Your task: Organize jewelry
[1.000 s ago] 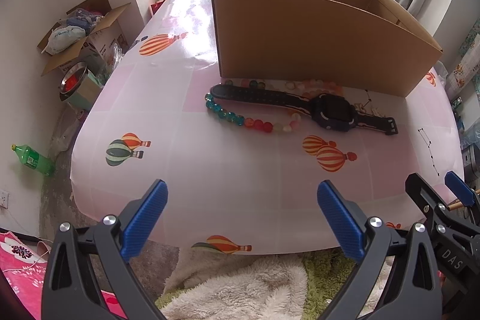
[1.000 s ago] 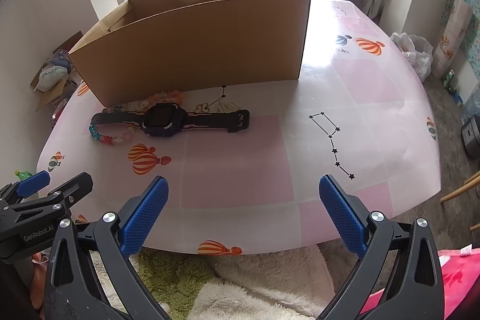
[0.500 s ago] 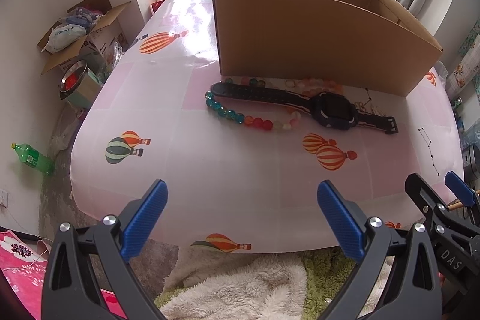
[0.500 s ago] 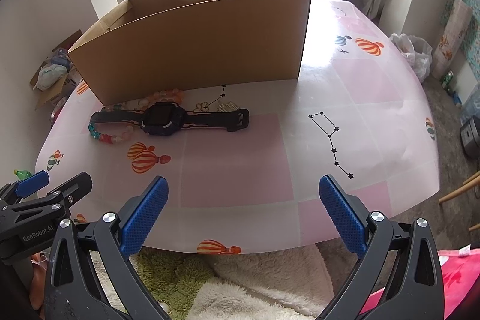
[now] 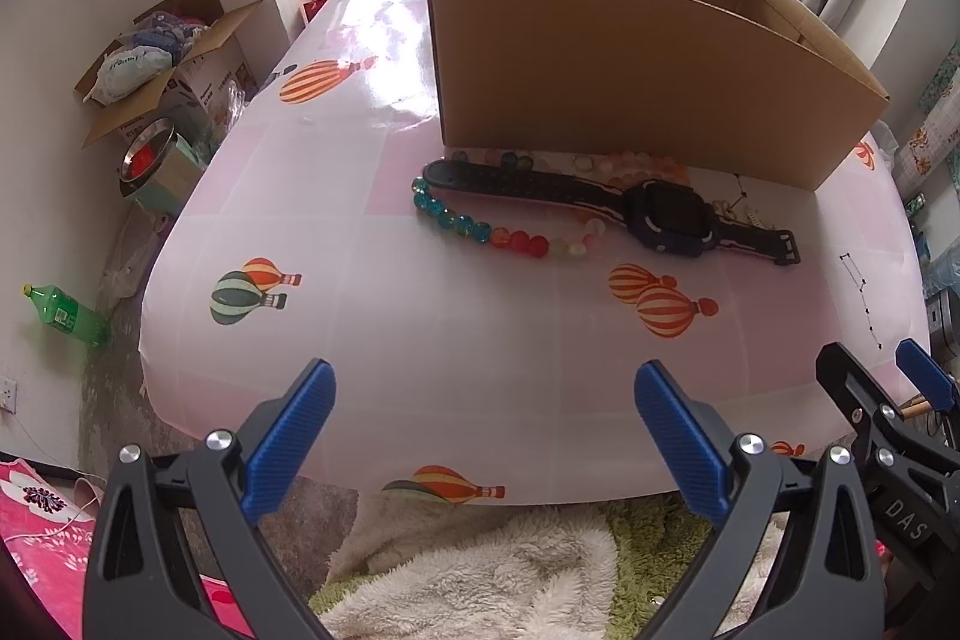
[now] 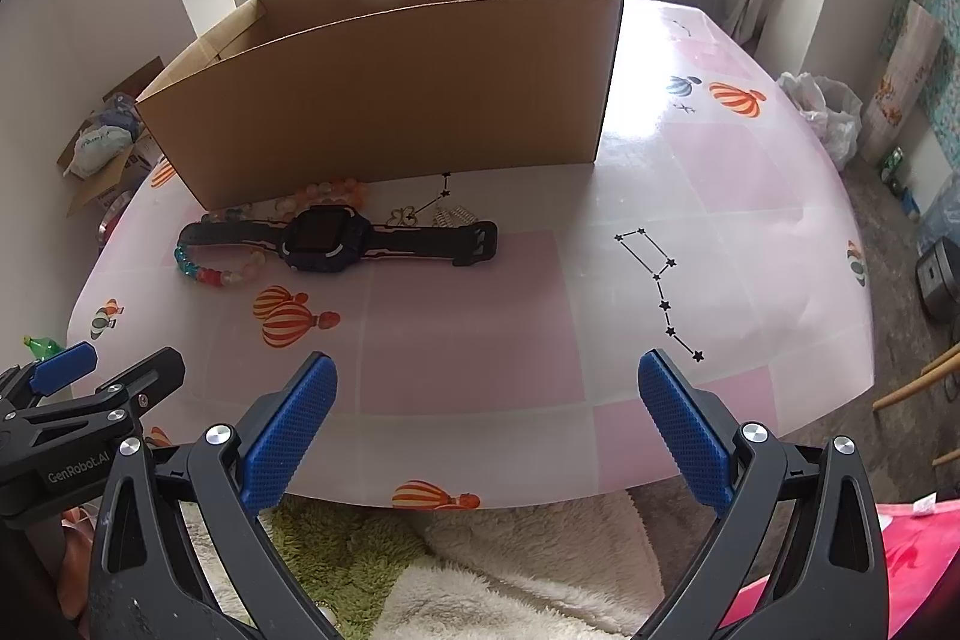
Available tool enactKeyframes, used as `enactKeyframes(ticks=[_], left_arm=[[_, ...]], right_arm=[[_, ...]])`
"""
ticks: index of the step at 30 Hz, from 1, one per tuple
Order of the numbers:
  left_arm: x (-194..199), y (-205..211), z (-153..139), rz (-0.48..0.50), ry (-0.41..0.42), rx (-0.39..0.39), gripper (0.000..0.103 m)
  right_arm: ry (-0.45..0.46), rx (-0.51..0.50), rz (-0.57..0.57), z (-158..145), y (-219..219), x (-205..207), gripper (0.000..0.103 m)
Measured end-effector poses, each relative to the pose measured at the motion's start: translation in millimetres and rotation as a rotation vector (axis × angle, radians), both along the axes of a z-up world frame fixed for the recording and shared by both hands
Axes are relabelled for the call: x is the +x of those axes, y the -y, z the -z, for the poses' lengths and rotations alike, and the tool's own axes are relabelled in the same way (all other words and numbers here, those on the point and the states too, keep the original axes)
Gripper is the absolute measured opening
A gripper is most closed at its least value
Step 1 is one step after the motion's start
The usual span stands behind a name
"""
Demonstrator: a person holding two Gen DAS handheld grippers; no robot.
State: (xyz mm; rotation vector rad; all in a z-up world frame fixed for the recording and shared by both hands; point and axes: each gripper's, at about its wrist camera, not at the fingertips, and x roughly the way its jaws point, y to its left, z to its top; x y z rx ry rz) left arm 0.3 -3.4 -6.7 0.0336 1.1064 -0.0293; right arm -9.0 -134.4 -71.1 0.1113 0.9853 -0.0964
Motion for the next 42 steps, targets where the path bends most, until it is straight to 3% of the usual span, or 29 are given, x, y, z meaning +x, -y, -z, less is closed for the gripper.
enactKeyframes(ticks=[42], left_arm=[[7.9,-8.2,14.5,-0.023,-0.053,0.014,0.098]], right_arm=[[-0.033,-0.011,-0.011,7.2,-2.4,8.6,0.097]])
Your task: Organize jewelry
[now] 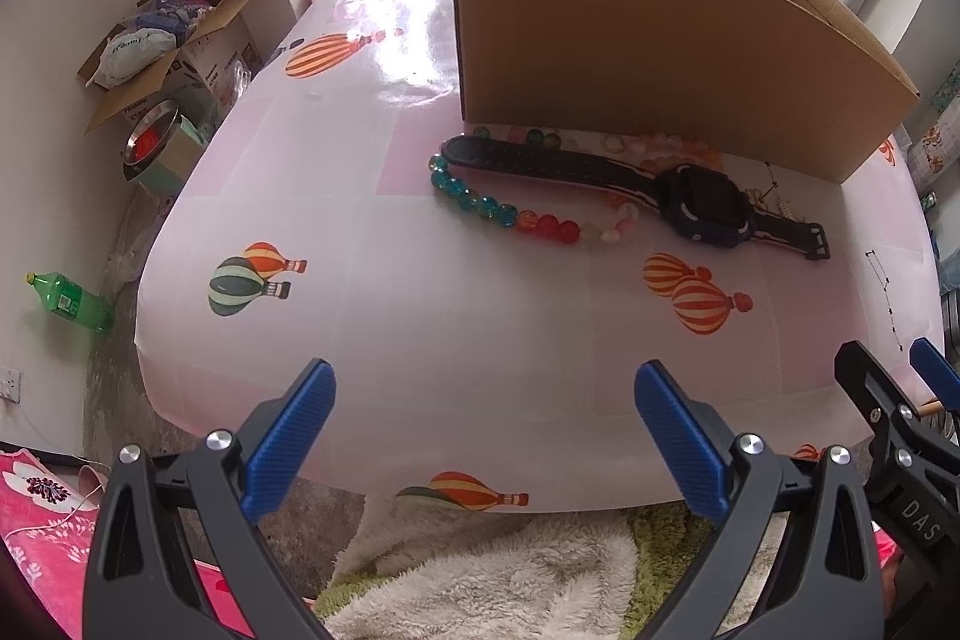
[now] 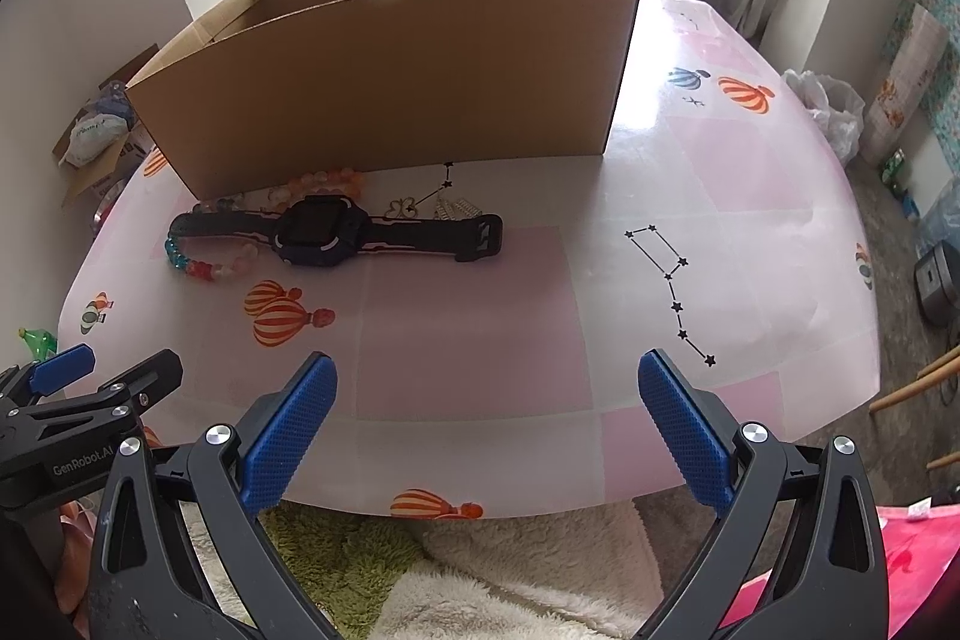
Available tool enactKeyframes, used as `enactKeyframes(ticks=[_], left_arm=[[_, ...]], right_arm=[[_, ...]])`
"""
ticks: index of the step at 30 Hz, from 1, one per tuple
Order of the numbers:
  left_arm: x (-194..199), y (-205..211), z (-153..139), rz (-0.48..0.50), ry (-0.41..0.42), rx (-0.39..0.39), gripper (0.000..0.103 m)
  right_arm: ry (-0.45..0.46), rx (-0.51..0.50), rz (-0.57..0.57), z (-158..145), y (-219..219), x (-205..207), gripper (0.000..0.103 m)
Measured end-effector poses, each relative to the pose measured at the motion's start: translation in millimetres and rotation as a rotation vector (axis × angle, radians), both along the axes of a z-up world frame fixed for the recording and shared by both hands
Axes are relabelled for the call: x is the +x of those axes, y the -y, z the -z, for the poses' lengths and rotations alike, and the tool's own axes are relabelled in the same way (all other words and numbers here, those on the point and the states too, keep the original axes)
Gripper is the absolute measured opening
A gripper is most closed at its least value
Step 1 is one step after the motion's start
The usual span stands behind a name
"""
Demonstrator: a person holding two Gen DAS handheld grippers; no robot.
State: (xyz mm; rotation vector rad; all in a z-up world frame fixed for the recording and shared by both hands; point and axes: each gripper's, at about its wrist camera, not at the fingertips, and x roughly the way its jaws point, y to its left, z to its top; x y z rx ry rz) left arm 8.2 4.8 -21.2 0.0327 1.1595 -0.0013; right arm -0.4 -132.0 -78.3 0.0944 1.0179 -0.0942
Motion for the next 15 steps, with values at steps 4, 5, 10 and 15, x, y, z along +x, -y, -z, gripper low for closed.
enactKeyframes(ticks=[4,5,10,15], left_arm=[[5.0,-2.7,4.4,-0.006,-0.012,0.004,0.098],[5.8,-3.1,5.0,-0.006,-0.014,0.003,0.098],[9.0,-4.7,7.8,-0.005,-0.019,0.003,0.098],[12.8,-5.1,10.6,0.001,-0.026,0.010,0.098]], right_arm=[[-0.023,0.006,0.002,5.2,-0.3,4.9,0.097],[-0.026,0.005,0.002,5.7,-0.7,5.9,0.097],[-0.035,-0.004,-0.001,6.8,-4.1,8.6,0.097],[-0.043,-0.006,-0.001,8.9,-6.3,9.6,0.097]])
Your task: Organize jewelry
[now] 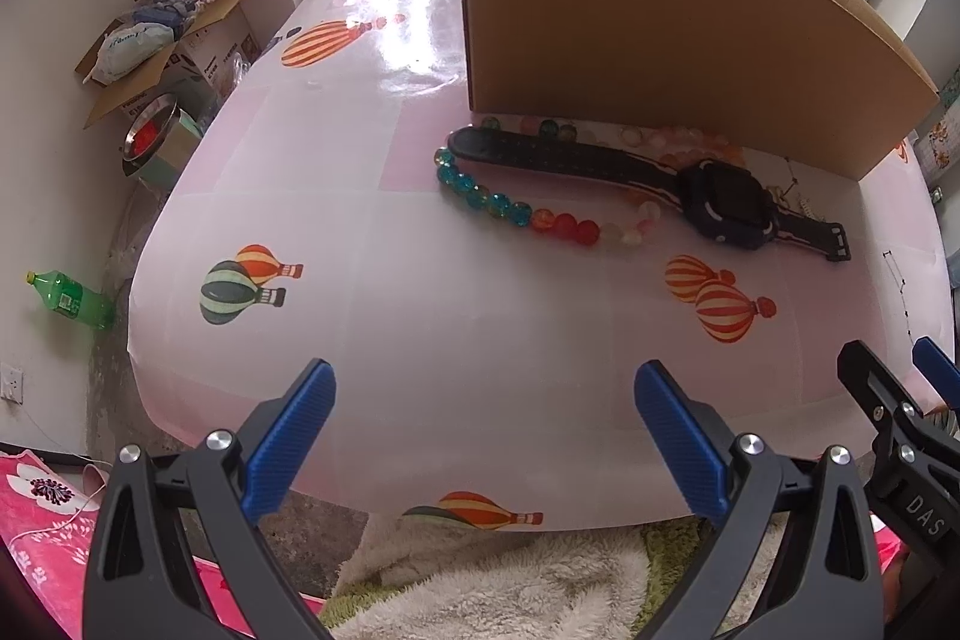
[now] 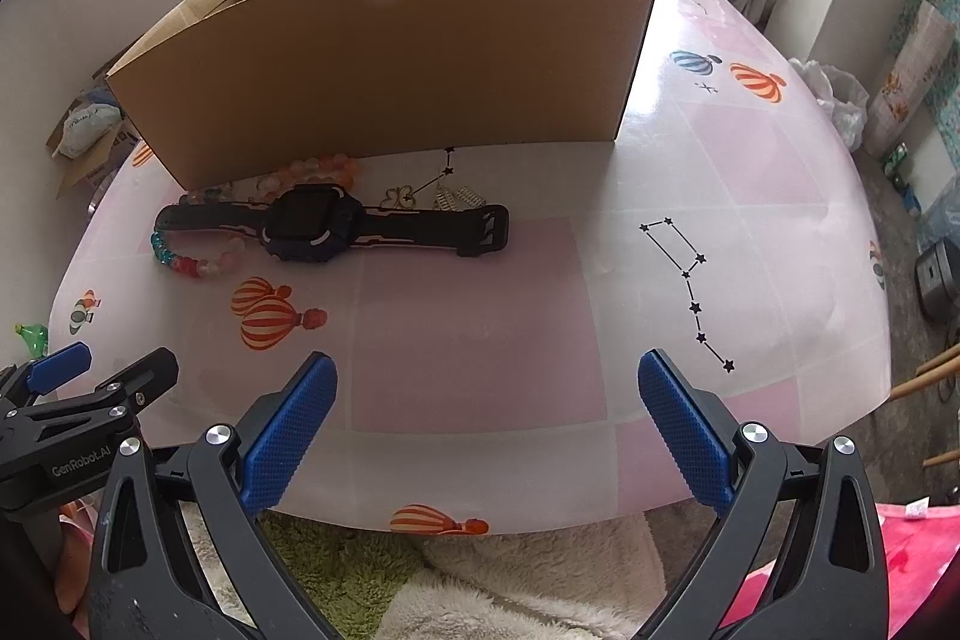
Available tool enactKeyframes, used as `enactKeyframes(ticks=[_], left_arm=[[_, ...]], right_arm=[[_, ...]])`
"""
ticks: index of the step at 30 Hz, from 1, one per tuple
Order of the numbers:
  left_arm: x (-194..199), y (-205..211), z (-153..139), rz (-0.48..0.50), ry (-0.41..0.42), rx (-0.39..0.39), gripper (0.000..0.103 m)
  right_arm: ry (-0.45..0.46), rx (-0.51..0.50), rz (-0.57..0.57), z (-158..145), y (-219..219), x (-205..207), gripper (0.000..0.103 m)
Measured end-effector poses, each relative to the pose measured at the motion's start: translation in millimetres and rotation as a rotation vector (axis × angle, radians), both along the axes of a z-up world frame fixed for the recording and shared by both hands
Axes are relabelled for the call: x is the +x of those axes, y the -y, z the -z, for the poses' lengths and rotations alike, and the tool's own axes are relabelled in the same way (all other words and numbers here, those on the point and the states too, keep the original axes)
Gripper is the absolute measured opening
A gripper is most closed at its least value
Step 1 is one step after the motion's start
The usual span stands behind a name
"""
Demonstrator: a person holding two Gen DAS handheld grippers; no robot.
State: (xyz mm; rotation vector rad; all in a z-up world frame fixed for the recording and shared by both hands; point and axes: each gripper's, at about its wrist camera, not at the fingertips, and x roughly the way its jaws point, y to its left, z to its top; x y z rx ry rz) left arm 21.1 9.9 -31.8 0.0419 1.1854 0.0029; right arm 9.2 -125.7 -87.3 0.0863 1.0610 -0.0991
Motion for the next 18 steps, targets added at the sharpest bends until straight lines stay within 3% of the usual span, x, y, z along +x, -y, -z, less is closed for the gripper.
enactKeyframes(ticks=[18], left_arm=[[9.8,-0.2,12.3,-0.003,-0.018,0.006,0.098]], right_arm=[[-0.020,-0.009,-0.011,10.7,-2.2,7.5,0.097]])
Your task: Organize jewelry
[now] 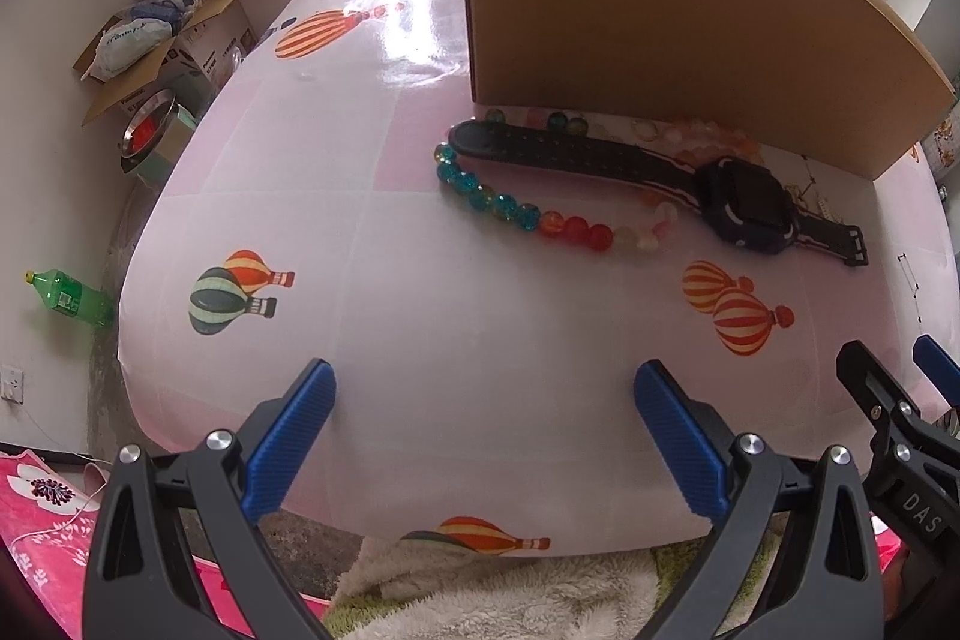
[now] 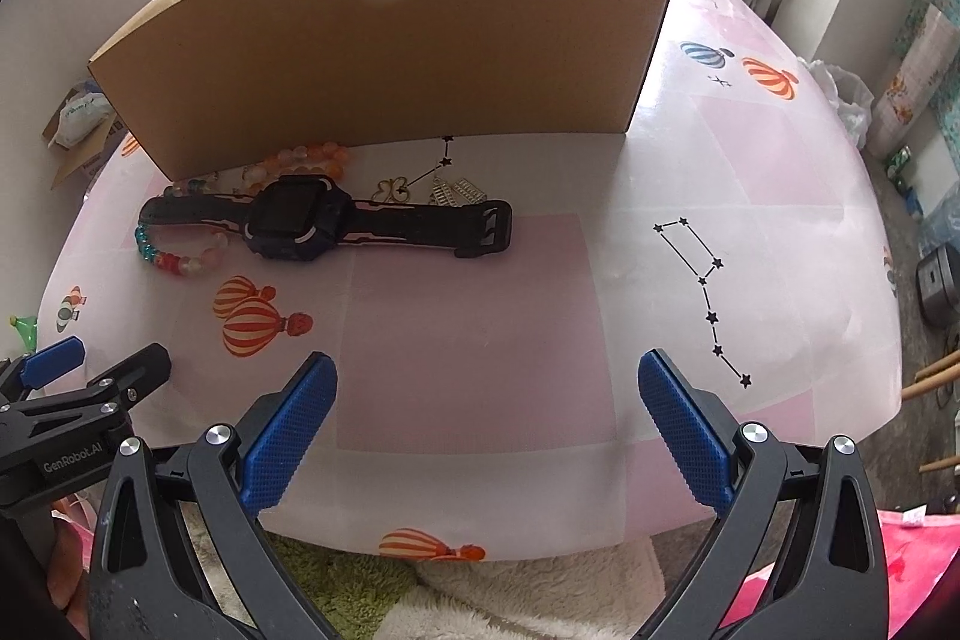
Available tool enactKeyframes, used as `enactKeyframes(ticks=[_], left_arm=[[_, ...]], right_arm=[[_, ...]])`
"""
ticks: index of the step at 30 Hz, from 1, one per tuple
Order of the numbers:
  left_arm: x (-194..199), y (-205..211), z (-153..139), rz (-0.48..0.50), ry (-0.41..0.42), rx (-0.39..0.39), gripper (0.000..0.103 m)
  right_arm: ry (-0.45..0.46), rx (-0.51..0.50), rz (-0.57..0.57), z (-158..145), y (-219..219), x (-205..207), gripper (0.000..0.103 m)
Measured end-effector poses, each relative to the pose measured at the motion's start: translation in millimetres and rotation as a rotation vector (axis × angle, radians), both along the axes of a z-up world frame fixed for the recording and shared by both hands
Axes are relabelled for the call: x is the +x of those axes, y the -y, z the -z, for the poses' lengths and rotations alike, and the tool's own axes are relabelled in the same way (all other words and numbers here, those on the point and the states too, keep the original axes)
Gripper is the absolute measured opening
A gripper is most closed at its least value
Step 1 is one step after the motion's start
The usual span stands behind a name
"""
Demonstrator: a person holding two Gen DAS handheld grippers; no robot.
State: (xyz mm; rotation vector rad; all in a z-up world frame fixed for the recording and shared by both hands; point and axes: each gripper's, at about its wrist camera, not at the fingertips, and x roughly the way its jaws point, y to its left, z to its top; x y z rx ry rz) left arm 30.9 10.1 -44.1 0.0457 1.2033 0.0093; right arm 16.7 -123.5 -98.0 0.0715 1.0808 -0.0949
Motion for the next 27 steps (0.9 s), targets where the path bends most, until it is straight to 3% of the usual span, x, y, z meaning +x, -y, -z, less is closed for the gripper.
enactKeyframes(ticks=[9,21,23,27], left_arm=[[-2.3,-3.6,6.8,0.037,0.015,-0.024,0.098],[-7.2,-4.6,1.8,0.115,0.091,-0.030,0.099],[-6.6,-10.0,-5.3,0.110,0.137,-0.056,0.099],[3.2,-24.1,-25.4,0.102,0.233,-0.183,0.093]], right_arm=[[0.005,-0.053,-0.024,8.8,-6.9,-3.5,0.097],[0.039,0.016,-0.132,3.1,2.6,-13.1,0.097],[0.058,0.046,-0.131,-2.0,6.8,-16.1,0.097],[0.135,0.163,-0.129,-18.2,15.9,-16.0,0.093]])
